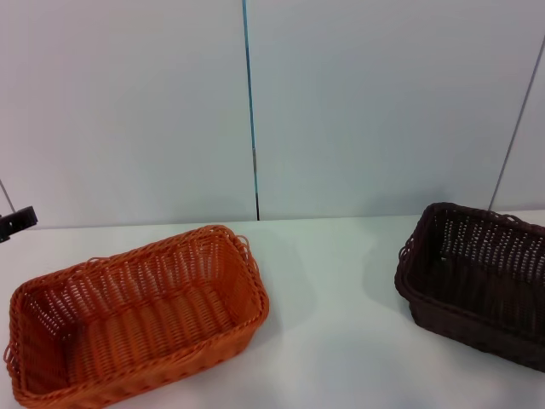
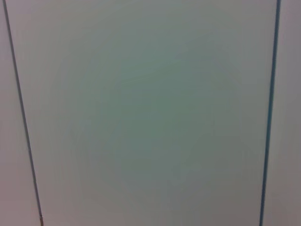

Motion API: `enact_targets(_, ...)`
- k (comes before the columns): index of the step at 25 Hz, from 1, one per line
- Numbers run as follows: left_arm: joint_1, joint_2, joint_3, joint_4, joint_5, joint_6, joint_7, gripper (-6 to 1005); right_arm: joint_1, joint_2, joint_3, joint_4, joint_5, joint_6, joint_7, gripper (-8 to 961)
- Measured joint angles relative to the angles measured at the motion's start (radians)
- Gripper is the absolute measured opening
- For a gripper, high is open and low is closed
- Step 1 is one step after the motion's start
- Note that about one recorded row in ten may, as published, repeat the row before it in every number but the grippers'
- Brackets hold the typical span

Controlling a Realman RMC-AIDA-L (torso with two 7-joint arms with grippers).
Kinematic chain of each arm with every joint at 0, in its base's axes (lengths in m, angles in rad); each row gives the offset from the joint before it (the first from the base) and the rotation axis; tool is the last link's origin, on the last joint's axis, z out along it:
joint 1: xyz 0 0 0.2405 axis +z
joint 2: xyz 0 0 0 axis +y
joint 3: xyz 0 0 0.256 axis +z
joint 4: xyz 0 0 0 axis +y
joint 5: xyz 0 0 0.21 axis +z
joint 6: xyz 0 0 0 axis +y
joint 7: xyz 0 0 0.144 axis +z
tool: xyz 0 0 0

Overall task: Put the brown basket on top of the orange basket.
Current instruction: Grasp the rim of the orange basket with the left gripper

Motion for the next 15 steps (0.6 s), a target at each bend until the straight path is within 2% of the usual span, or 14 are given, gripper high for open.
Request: enact_targets(15,0.0,0.001,-0.003,0.001,0.002,0.001,0.003,875,0.003,0.001,-0.017,0.001,-0.001,-0.018,-0.02,930)
